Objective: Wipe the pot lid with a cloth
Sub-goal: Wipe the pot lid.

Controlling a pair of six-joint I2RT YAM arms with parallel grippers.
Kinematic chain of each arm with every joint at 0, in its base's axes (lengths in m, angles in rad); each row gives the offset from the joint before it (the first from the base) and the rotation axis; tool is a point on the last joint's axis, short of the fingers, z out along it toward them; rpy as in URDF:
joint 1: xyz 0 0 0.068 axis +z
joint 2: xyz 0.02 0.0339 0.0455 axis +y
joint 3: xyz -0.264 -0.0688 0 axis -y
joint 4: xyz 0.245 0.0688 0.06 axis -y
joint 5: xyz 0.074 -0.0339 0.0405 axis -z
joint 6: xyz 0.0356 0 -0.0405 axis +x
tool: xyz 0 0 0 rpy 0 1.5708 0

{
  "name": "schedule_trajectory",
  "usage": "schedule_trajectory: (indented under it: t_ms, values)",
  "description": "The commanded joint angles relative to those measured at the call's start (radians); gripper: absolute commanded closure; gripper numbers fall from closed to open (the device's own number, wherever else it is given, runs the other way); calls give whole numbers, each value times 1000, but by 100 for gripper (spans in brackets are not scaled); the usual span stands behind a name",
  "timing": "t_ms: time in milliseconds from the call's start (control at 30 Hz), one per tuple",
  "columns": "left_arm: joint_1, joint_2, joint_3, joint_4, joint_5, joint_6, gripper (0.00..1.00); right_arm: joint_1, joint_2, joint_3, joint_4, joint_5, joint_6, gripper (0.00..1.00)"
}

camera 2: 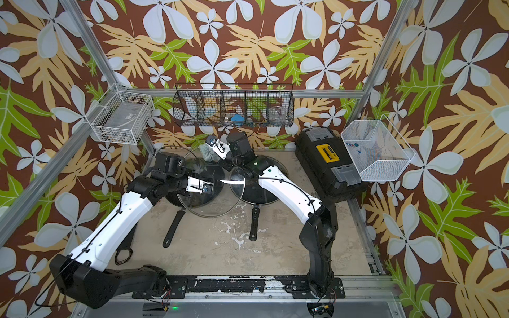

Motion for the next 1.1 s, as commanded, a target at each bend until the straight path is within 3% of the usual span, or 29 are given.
schedule_trajectory:
  t_ms: [0,367,700,833,1067]
  values:
    - [0,-5,24,129,14,-251,100,0,-57,-96,40,27,18,100]
    - [0,5,45,148,-87,-737,100,41,-262,-396,57,-9,117,100]
    - [-1,75,166,108,-122,-1092,100,158,-242,-460,123,-54,217,100]
    - [-1,91,212,83,-87,-1174,100,181,-180,-425,135,-68,216,100]
    - [0,89,198,91,-106,-1147,100,180,-166,-370,94,11,178,100]
